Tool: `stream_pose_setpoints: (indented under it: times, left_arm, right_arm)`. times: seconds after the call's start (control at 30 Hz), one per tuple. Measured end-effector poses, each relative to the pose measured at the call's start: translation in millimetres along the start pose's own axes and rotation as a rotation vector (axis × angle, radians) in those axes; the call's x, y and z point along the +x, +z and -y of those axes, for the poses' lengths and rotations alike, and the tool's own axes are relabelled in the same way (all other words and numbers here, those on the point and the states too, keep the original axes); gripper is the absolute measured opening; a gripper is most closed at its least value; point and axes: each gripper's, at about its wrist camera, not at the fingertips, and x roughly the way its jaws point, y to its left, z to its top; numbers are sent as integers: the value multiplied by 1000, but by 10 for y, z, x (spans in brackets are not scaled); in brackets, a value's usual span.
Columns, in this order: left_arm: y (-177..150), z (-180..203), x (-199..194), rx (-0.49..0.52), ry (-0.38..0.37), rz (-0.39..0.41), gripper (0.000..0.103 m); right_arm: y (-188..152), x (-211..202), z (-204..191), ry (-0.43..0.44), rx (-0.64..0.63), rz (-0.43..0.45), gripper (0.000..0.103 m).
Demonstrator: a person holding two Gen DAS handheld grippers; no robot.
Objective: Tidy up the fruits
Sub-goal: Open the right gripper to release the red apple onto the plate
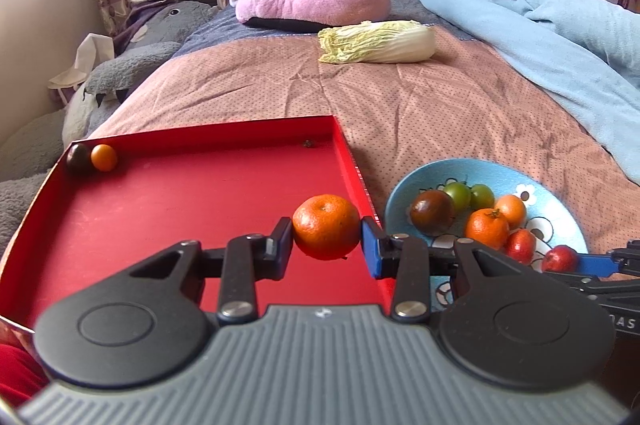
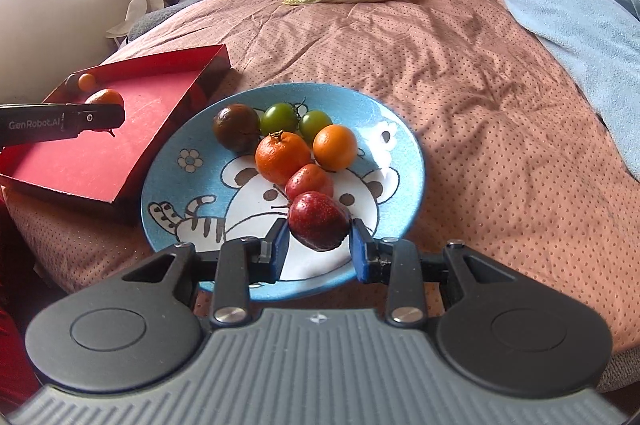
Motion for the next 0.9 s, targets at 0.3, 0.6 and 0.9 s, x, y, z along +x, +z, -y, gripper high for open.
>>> stream_pose_setpoints:
  times: [0.3,0.6,0.9]
  left_arm:
    - [67,209,-19,36,-40,0,40]
    - [71,488,39,88,-82,-13,40]
    - [45,770,111,152,-120,-31,40]
  right_arm:
    - [33,-7,53,-5,22,23,39]
    - [91,-142,63,0,30,92,54]
    - [131,-303,111,-5,25,123,60]
